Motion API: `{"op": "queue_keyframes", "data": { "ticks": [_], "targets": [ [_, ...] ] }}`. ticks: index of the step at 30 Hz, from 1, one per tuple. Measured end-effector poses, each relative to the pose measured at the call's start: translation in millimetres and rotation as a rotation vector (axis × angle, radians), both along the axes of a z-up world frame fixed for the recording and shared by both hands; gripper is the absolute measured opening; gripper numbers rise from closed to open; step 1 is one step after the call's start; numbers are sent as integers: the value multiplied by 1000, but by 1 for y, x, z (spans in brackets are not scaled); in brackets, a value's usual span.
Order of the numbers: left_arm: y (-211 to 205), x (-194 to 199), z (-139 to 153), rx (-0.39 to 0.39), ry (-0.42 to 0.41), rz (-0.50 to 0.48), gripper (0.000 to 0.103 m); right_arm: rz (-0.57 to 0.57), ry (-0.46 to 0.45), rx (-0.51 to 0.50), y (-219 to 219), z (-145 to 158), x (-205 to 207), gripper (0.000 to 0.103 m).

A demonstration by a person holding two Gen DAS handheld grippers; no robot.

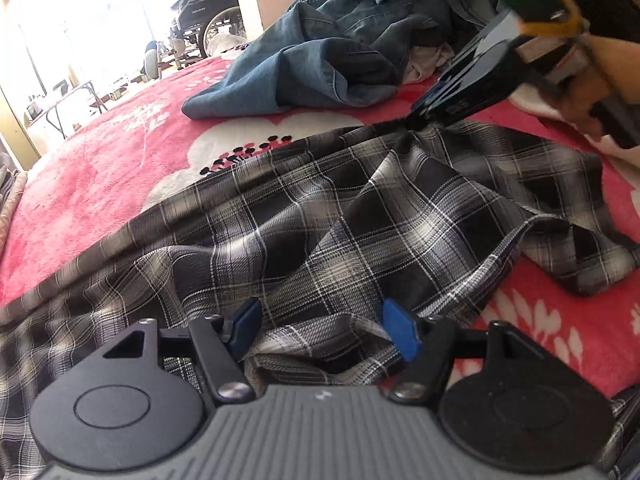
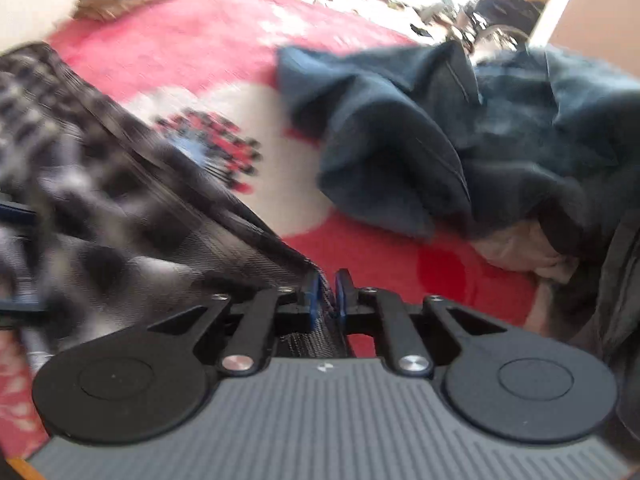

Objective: Fold clothes

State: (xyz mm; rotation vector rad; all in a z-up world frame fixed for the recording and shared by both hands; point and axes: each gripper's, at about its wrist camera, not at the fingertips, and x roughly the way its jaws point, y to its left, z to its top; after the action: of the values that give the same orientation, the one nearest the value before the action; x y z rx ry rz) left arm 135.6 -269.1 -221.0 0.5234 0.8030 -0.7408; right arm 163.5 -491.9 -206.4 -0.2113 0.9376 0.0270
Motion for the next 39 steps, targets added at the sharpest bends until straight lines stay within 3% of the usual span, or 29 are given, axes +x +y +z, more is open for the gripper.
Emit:
{"op": "queue_keyframes", "data": {
  "ticks": [2,6,10,12,13,18,21,25,27,28,35,39],
  "targets": [
    [2,1,1,-3,7,-3,69,-58,-9,12,-11,-2,2,26],
    [7,0,4,-5,5,-19,69,-271,-93,41,-39,22,-21,29],
    [11,-8,10,-21,-10,-59,69,-491,-127,281,-75,51,-78,31],
    [11,-13,12,-31,-12,-88,69,-602,-112,428,-89,51,-112,36],
    [11,-16,12,-31,-13,-102,69,-656,-95,500,-94,45,-127,40],
    [6,-31,13,-7,-23,-143,69,-935,-16,784,-115,-9,-177,40],
    [4,-33,13,4,-8,-137,69,-993,-48,853,-118,-26,-183,40],
    [4,-35,12,16,-5,-127,69,-907,-45,780,-109,-28,-168,33],
    [4,-36,11,21,-9,-122,68,-863,-24,715,-107,-28,-160,9],
    [4,-36,10,22,-12,-119,68,-835,-28,684,-108,-24,-156,5],
    [2,-33,5,31,-24,-109,68,-524,-129,123,-82,27,-95,4],
    [0,-33,2,39,-20,-131,67,-376,-121,-167,-66,23,-59,4]
  ]
}}
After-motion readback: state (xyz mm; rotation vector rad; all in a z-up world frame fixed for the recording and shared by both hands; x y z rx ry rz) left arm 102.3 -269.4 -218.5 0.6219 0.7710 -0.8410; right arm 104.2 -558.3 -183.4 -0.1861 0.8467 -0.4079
